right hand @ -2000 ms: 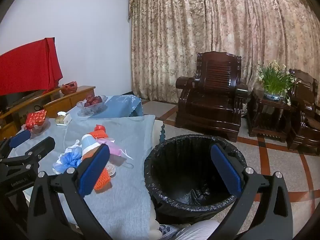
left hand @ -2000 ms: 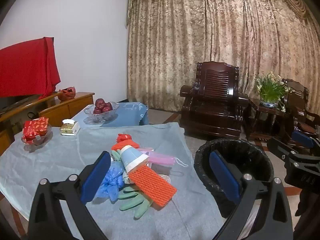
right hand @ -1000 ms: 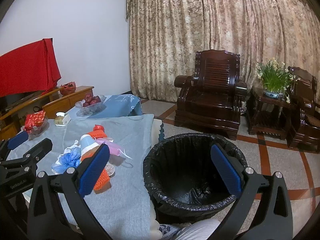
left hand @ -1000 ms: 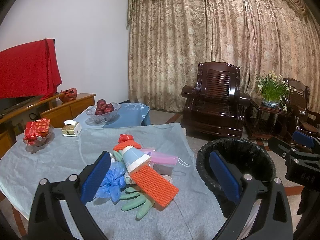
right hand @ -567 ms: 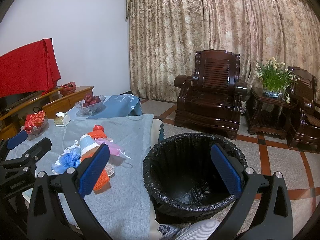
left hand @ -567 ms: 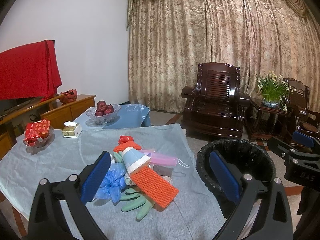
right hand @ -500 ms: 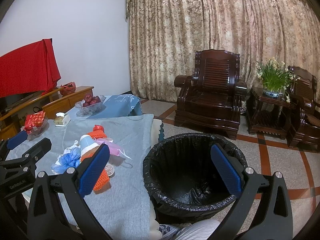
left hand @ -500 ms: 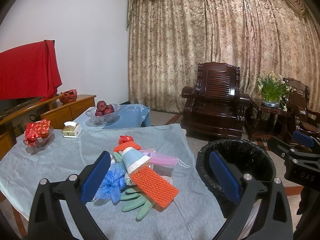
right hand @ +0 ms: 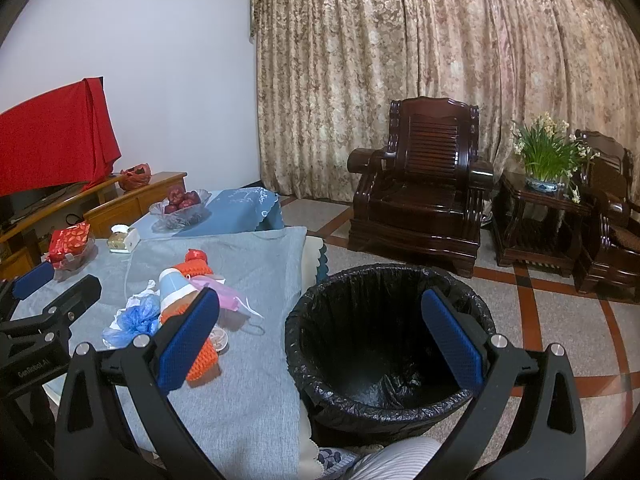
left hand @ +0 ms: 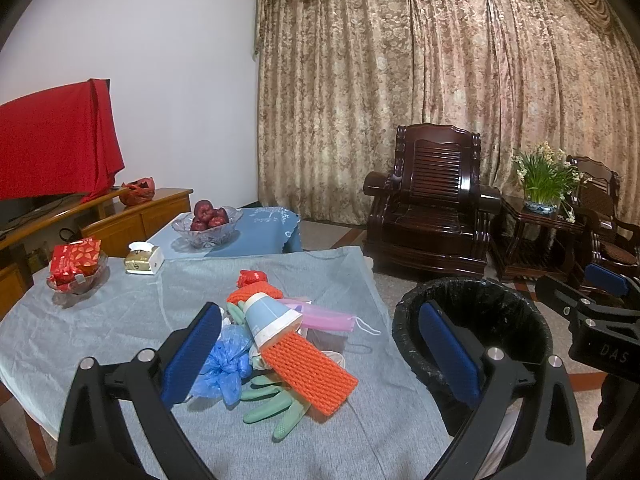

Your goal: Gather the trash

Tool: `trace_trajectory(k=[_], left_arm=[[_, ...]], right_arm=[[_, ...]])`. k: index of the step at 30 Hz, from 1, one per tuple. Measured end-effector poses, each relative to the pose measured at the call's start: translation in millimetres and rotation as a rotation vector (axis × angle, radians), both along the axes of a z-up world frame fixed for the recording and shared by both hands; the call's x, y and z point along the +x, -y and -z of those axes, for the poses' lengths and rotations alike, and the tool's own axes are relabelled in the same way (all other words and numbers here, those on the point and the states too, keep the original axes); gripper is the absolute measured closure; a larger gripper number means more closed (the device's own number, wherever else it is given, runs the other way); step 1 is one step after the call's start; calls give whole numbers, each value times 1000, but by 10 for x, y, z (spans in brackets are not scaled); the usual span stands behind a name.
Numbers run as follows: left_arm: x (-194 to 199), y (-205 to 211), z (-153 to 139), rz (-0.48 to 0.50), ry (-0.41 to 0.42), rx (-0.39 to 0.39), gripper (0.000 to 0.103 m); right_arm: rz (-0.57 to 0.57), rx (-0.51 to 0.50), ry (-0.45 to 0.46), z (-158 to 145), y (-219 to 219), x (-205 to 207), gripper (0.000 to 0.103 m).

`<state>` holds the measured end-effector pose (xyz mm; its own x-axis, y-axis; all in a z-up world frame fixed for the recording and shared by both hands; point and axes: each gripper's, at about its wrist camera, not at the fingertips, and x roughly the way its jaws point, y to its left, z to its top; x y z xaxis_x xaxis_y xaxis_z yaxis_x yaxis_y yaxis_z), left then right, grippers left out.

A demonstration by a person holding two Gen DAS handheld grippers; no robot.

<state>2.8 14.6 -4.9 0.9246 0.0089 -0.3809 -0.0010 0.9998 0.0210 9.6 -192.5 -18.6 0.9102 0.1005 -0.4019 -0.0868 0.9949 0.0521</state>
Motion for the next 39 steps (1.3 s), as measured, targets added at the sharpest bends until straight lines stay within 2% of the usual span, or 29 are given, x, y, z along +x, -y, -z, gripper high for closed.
trace_trajectory(k=[30, 39], left_arm=[[16, 16, 44, 0, -2, 0, 6], [26, 9, 53, -4, -3, 1, 6]], right_arm=[[-1, 3, -10, 31, 41, 19, 5], [-22, 4, -13, 61, -108, 86, 5]])
